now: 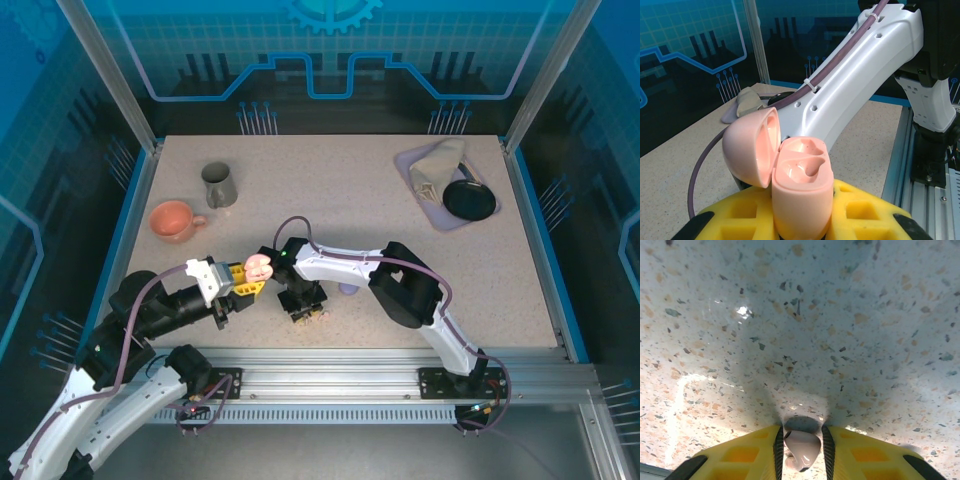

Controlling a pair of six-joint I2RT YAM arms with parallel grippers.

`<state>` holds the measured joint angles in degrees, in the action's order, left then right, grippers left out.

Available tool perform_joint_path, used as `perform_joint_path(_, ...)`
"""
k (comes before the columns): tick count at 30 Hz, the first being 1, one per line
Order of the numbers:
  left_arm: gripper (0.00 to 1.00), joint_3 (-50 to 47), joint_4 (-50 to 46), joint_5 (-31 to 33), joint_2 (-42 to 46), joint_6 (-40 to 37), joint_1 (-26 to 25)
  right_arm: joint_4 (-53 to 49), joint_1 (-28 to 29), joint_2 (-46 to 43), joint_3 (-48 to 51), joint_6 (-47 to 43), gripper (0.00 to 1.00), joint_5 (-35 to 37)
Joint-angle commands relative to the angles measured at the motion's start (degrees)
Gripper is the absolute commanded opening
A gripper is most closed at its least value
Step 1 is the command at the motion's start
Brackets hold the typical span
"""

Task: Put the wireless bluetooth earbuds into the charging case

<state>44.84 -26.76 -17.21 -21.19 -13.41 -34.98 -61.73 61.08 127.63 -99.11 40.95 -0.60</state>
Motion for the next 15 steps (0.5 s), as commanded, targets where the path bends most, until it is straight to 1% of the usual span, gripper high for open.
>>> perform_joint_path(1,0.00,-0.10,0.84,-0.77,0.79,0.68,0.36,2.06,-0.79,-0.82,-0.03,0.62,0.30,1.13)
perform_joint_path(6,0.00,-0.06,0.79,-0.81,0.79,0.75,0.37,1.75,-0.79,-0.08,-0.56,0.43,0.29,0.98)
perform_joint_path(11,0.00,-0.09,0.83,-0.72,0.78,0.76,0.43,1.60,-0.79,0.60,-0.87,0.30,0.24,0.50)
perform_joint_path(15,0.00,-0.15,0.79,-0.72,0.73,0.75,0.37,2.12,-0.86,-0.29,-0.26,0.08,0.23,0.69)
